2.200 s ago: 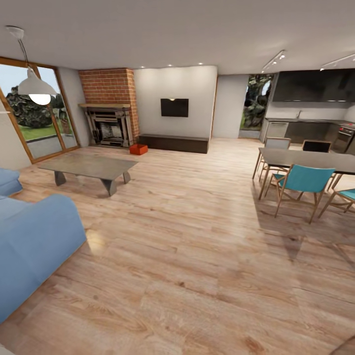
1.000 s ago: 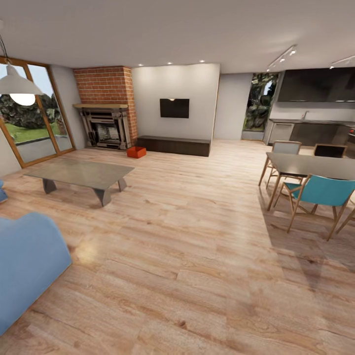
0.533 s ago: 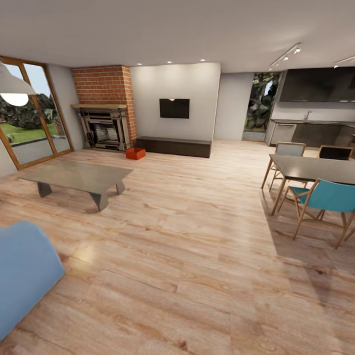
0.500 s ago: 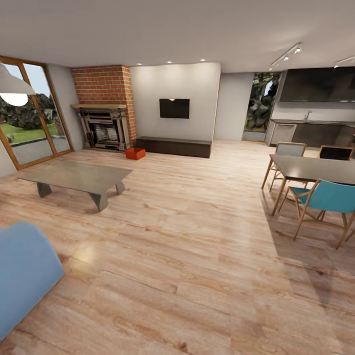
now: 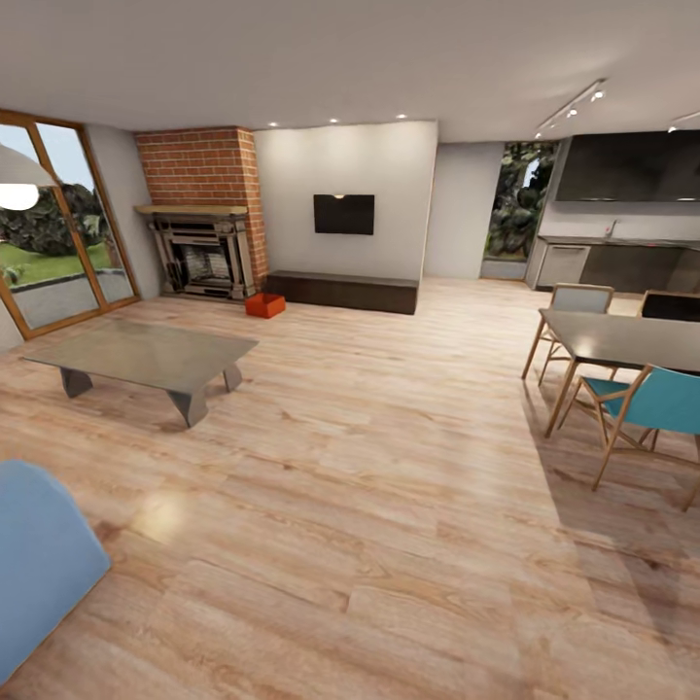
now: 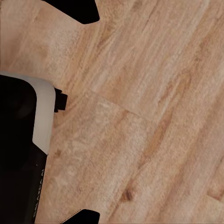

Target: Move the two storage containers from the living room to the garage. In the garage, place one container on the floor and stack the other container on top of it (either order is fine).

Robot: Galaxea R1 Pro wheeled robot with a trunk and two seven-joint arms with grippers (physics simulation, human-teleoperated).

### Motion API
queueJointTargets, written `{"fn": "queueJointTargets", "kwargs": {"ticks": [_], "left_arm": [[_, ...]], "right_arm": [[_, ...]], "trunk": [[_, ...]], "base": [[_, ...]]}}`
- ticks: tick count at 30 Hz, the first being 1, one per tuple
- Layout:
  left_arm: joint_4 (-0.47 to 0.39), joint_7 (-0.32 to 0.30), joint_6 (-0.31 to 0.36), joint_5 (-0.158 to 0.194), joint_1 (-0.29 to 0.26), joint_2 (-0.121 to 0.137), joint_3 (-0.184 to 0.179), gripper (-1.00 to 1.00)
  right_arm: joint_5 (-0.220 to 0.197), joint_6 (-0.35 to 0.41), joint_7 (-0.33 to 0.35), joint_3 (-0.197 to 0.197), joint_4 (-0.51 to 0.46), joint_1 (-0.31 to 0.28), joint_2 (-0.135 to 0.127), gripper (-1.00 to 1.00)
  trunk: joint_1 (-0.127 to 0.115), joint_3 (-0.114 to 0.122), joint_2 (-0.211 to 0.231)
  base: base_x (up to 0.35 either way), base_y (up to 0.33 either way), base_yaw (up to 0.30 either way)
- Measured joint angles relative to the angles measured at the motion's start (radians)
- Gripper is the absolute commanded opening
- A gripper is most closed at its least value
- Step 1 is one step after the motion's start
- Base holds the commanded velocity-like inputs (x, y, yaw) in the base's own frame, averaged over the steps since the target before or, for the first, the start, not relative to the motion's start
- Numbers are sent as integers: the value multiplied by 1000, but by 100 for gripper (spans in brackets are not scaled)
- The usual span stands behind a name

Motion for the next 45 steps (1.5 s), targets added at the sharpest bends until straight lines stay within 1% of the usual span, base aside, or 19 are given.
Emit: {"fn": "queueJointTargets", "kwargs": {"ticks": [45], "left_arm": [[0, 0, 0, 0, 0, 0, -1, 100]], "right_arm": [[0, 0, 1, 0, 0, 0, 0, 100]], "trunk": [[0, 0, 0]], "base": [[326, 0, 0]]}}
